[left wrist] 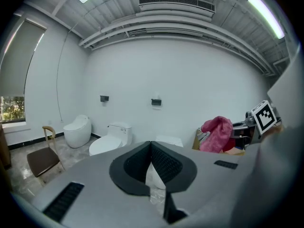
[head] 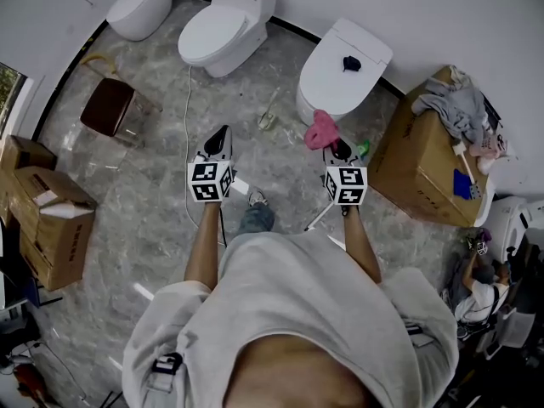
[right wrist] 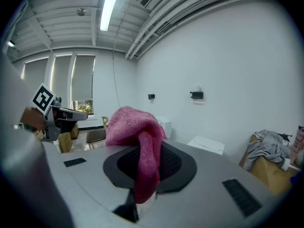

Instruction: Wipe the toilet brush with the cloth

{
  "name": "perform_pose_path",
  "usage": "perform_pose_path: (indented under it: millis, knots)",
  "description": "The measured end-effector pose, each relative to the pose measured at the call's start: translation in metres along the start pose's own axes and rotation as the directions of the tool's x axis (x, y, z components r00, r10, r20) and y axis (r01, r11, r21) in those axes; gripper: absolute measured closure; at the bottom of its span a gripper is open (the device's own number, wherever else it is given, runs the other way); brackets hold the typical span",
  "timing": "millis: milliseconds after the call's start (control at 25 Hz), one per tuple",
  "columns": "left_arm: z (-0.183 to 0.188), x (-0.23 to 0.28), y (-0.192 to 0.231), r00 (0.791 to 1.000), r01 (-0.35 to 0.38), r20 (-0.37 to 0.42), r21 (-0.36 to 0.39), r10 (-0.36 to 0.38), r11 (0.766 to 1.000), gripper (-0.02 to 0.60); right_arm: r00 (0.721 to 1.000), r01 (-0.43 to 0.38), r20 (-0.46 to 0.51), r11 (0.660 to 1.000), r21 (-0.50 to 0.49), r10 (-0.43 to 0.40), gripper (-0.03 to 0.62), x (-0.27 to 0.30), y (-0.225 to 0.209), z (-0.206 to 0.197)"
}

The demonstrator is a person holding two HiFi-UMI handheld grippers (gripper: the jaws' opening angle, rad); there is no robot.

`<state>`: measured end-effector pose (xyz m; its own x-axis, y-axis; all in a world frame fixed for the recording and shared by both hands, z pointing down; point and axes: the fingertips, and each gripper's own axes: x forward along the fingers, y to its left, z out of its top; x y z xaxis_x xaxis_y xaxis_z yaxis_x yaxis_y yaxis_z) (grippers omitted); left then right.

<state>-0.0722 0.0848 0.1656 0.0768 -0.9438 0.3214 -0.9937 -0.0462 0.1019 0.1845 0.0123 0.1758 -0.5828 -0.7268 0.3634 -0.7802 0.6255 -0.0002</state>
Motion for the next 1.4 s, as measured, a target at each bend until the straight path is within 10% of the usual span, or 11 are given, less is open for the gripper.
perform_pose_path:
  millis: [480,1400]
  knots:
    - [0.023,0.076,0.09,0.999,0.041,-0.018,-0.007,-0.041,0.999,0.563,0.998,0.062,-0.01,0.998,0.01,-0.062,0.53,0.098,0.006,0.036]
    - [0.008,0.182,0.098,0.985,0.09,-0.149,0.004,-0.089,0.996,0.563,0.995,0.007,-0.095,0.999,0.047,-0.003,0.53,0.195,-0.023,0.021]
